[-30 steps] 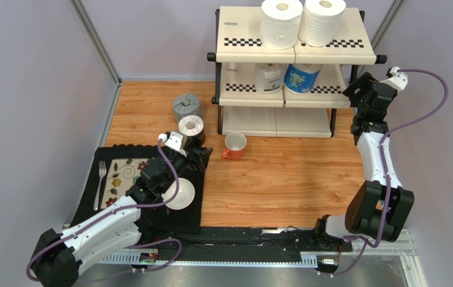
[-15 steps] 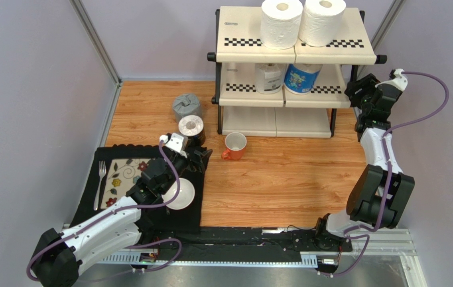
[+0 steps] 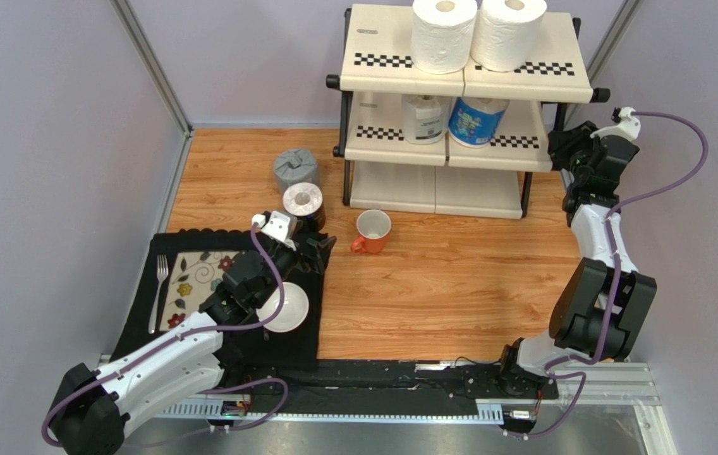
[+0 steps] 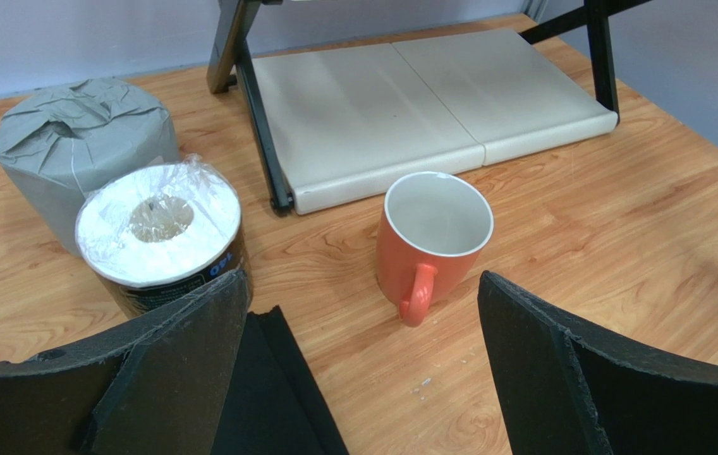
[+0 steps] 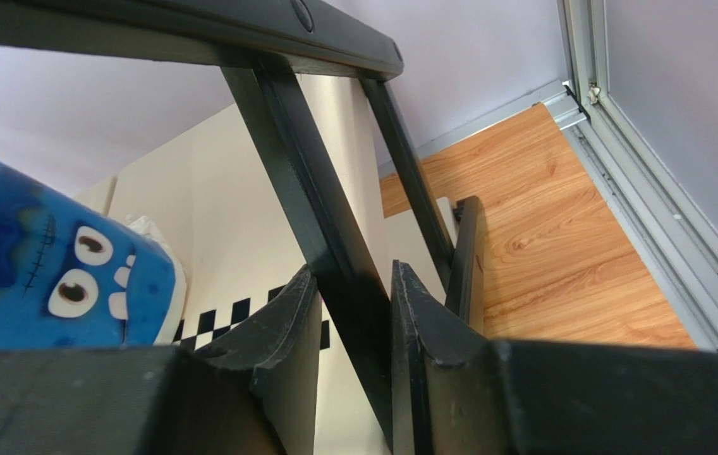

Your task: Place and organize the paper towels onto the shelf

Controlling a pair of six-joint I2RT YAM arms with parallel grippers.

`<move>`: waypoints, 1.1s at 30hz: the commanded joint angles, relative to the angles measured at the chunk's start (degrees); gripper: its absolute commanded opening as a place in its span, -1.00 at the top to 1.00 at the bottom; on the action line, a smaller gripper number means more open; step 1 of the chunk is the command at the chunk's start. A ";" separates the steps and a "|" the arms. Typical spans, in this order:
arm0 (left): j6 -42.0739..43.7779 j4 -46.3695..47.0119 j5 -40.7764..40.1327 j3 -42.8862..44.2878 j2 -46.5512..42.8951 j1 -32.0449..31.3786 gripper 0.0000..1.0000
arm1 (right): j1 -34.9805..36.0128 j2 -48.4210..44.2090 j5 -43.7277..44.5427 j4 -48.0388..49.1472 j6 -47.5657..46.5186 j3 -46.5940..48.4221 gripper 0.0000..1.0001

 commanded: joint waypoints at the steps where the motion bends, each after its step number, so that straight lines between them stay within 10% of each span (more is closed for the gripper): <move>1: -0.13 0.28 -0.68 -0.52 -1.69 0.15 -0.98 | -0.98 -3.66 3.03 1.74 11.57 -2.97 0.78; 33: -1.63 -8.16 -6.65 -1.84 -9.69 0.15 -0.97 | -0.89 -33.54 8.04 -5.73 12.10 -21.52 0.86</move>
